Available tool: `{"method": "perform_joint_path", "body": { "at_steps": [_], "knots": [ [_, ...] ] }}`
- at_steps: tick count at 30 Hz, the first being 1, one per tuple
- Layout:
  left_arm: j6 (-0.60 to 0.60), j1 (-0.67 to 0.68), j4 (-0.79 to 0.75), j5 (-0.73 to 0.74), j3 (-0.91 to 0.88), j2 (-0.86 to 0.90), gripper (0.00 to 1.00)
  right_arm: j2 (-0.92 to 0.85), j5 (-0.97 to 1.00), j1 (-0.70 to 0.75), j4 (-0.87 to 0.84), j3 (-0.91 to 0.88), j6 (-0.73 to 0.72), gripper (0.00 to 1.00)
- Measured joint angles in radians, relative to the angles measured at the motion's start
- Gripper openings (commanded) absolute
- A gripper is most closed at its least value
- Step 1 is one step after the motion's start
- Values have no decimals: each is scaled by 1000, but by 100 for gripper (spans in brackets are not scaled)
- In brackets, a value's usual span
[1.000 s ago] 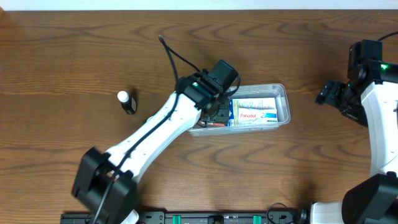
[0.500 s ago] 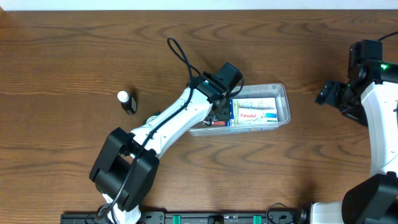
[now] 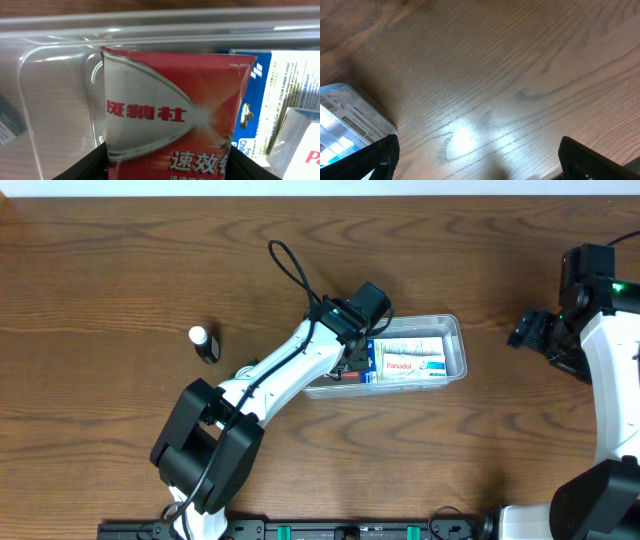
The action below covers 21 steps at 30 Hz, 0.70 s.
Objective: Pack container
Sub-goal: 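Lower the red box into the container's left end and release it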
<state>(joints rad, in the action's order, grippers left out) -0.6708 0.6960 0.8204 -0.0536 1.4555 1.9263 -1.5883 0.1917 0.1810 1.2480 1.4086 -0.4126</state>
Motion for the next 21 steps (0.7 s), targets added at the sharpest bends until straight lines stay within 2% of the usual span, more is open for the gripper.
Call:
{"method": "perform_joint_path", "body": {
  "at_steps": [11, 14, 21],
  "knots": [
    [-11, 0, -2, -3, 0, 0, 62, 0, 0, 0, 0, 0, 0, 99],
    [-11, 0, -2, -5, 0, 0, 67, 0, 0, 0, 0, 0, 0, 99],
    [-13, 0, -2, -6, 0, 0, 68, 0, 0, 0, 0, 0, 0, 99]
  ]
}}
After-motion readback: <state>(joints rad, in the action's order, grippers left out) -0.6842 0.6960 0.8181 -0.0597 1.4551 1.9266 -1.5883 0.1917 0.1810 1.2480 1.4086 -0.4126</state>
